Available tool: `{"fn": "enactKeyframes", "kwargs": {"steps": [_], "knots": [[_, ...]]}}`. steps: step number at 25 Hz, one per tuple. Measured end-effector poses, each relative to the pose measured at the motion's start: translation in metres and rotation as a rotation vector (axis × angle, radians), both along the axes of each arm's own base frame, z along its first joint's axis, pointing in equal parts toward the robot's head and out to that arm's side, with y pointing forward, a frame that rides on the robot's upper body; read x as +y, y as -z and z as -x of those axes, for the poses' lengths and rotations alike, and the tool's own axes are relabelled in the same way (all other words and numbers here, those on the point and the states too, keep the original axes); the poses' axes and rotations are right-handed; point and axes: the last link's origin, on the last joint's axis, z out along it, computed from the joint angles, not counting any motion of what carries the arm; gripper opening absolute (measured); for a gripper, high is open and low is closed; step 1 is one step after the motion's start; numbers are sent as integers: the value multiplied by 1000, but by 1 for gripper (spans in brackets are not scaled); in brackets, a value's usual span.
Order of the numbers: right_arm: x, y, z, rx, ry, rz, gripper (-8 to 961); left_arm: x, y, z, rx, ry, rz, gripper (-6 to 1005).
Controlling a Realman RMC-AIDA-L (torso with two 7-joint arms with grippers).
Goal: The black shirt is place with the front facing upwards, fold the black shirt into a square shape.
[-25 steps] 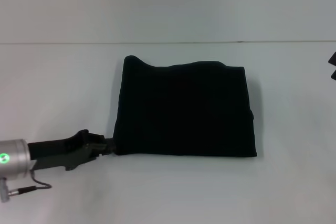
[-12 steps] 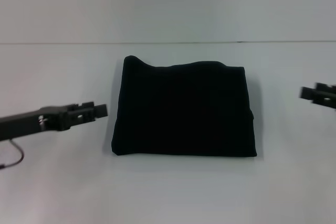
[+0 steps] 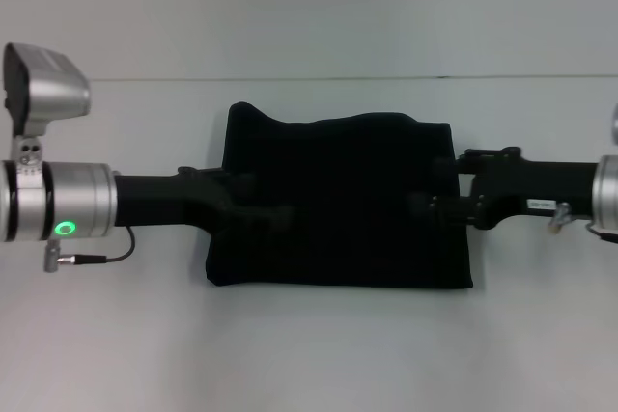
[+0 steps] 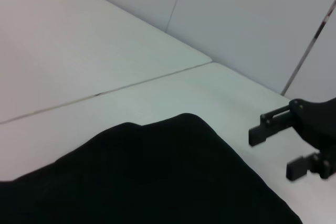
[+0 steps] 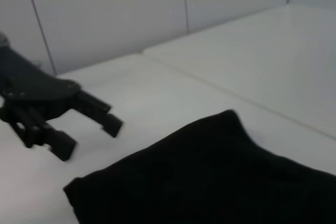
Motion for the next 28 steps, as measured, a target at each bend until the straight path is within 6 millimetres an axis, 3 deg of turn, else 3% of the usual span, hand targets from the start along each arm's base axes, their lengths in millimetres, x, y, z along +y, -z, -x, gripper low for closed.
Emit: {"fn": "enactKeyframes", "kwargs": {"steps": [6,21,26,28], "knots": [[-4,12,6,13,-29,49,769,5,9,-11,7,26,-3,923],[-10,13,8,44,-48,70,777,7,12,-14,8,35,-9,923],[-13,16,7,14,-98,75,945,6,14,-12,-1,5,2,923],[-14,16,7,13,-107,72,945,6,14,-12,-3,-4,10,923]]}}
